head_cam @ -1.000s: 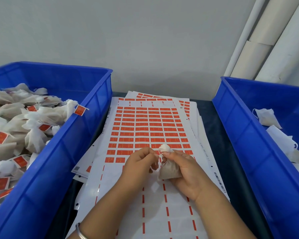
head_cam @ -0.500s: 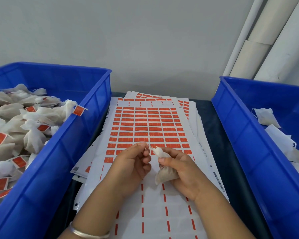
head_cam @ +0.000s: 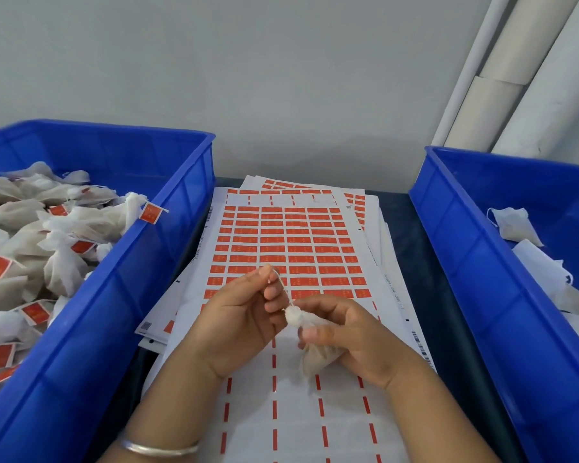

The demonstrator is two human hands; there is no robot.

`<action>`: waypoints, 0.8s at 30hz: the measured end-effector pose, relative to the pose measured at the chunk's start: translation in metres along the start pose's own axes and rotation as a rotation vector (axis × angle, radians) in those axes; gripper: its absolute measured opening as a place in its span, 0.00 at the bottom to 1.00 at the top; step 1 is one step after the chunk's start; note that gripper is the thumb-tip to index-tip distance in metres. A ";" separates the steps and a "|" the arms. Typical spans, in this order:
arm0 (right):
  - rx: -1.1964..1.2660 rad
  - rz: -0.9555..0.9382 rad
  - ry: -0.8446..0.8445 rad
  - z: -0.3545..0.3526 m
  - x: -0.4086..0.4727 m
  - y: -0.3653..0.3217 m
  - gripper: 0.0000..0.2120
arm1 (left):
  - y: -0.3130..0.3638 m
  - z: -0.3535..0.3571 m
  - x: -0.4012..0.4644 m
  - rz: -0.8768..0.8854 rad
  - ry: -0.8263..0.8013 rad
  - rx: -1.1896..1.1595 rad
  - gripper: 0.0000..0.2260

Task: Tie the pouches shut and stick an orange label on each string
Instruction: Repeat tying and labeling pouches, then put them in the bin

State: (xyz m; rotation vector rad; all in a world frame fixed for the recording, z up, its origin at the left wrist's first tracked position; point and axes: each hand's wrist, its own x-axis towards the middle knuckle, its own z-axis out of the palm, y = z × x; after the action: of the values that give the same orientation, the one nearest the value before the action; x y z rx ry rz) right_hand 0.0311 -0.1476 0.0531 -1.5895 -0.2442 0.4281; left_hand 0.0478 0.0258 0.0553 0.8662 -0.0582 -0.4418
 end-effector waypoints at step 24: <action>0.052 -0.208 0.233 0.018 -0.001 -0.005 0.12 | 0.057 0.030 -0.025 -0.095 0.167 0.518 0.12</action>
State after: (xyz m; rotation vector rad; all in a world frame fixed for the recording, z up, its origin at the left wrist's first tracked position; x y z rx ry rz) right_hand 0.0233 -0.1313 0.0577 -1.5296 -0.2152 0.0861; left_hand 0.0378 0.0460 0.1208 1.4172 0.0251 -0.4483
